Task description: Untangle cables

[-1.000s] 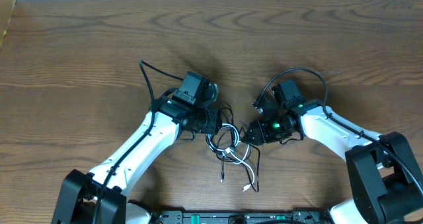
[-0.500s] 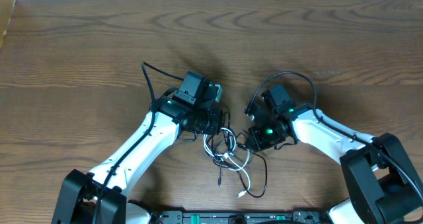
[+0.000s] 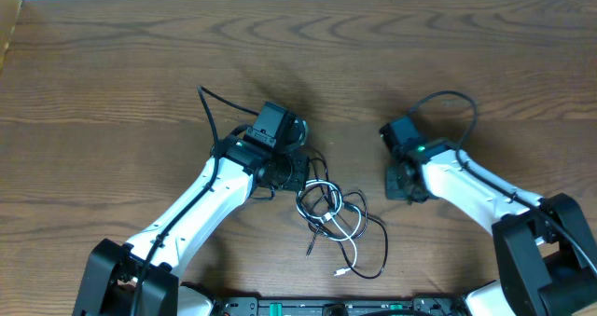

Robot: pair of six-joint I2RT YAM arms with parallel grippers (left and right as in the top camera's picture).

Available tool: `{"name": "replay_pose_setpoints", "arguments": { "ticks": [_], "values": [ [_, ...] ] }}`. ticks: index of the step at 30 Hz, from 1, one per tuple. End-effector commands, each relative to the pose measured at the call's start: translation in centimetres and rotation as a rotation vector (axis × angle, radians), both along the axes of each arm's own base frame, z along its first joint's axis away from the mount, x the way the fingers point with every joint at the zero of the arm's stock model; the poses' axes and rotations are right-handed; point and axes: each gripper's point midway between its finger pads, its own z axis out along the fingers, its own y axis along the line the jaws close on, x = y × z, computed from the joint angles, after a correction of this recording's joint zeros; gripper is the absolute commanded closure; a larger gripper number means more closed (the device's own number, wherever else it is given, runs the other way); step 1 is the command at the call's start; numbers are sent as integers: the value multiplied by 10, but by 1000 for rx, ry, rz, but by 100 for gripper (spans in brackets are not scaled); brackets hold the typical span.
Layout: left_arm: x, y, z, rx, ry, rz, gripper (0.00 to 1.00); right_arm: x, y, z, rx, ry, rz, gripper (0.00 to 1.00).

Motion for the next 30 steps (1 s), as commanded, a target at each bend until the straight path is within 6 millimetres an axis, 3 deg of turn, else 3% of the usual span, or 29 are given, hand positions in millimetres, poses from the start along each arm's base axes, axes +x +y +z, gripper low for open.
{"name": "replay_pose_setpoints", "arguments": {
  "ticks": [1,2,3,4,7,15,20,27,30],
  "values": [
    [4,7,-3,47,-18,14,92,-10,3,-20,100,76,35,96],
    [4,6,-2,41,-16,14,92,-14,42,-14,328,100,232,91],
    [4,5,-2,40,-16,13,93,-17,56,-10,413,104,308,87],
    [4,5,-2,39,-16,13,93,-26,83,4,590,105,451,83],
    [4,5,-2,39,-16,14,92,-41,111,27,815,95,596,80],
    [4,5,-2,39,-16,13,92,-45,117,31,853,105,604,75],
    [4,5,-2,40,-16,13,93,-45,119,30,839,97,621,59],
    [4,5,-2,40,-15,14,92,-3,118,41,873,6,441,59],
    [4,5,-2,40,-15,14,93,0,121,52,947,-6,438,59]
  ]
}}
